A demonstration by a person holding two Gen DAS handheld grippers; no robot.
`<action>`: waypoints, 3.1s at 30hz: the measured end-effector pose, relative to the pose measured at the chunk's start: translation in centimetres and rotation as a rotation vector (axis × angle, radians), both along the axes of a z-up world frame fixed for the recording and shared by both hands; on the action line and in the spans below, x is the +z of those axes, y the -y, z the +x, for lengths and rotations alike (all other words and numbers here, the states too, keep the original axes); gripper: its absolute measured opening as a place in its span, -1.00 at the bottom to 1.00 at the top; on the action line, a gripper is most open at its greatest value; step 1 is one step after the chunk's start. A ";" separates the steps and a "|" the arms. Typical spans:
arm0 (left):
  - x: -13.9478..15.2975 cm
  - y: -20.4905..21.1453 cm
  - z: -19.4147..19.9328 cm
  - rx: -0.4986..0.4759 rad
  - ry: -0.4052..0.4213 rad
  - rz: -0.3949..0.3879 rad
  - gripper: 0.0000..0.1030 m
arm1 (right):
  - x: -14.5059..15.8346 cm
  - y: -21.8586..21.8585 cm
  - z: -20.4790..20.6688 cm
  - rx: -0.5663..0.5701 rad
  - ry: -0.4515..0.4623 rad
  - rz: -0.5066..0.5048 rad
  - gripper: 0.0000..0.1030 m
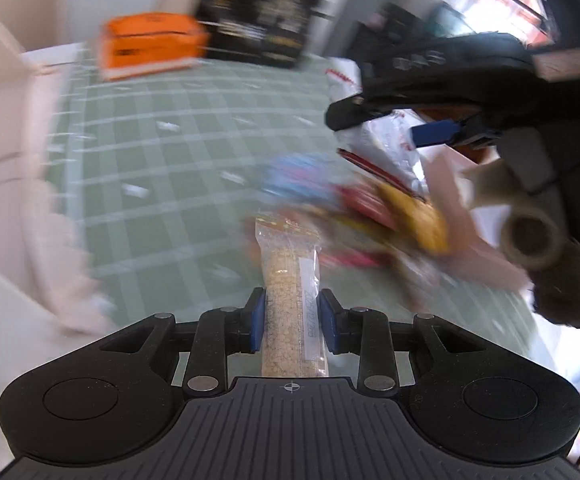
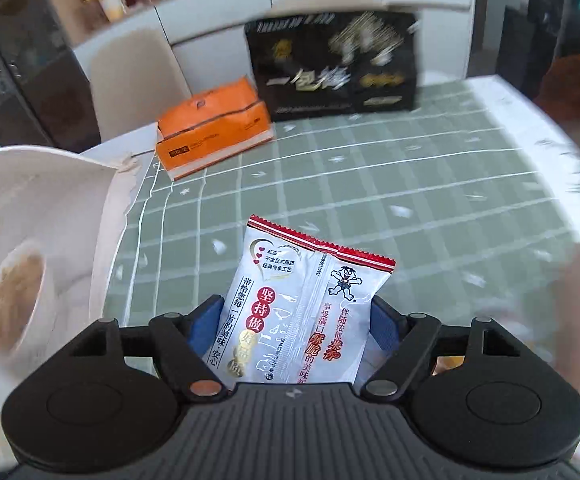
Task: Organize snacks
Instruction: 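Drop the cracker stick into the pink box with the left tool while the right tool drops the packet, then move the right tool over the white-red wrapped candy pair on the table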
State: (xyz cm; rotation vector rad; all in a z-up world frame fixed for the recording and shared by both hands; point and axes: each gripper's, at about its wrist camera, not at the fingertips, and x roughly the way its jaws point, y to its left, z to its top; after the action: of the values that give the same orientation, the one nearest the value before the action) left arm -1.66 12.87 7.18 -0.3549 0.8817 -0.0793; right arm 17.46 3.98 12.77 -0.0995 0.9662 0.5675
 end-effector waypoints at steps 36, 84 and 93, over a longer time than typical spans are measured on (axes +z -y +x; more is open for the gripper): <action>-3.1 11.0 7.7 -0.174 0.027 -0.054 -0.30 | 3.1 29.6 4.1 -0.424 0.121 0.081 0.57; -5.1 14.2 6.2 -0.219 -0.022 0.214 0.00 | -8.7 27.8 -10.6 -0.373 0.057 -0.155 0.61; -6.4 15.0 7.1 -0.235 -0.033 0.203 0.36 | -8.9 27.8 -10.8 -0.398 0.060 -0.175 0.70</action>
State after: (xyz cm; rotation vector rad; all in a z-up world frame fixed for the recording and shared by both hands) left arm 5.48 -2.11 0.79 -0.0620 0.9523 -0.1994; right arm 6.63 -23.82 3.83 -0.0775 0.9441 0.1129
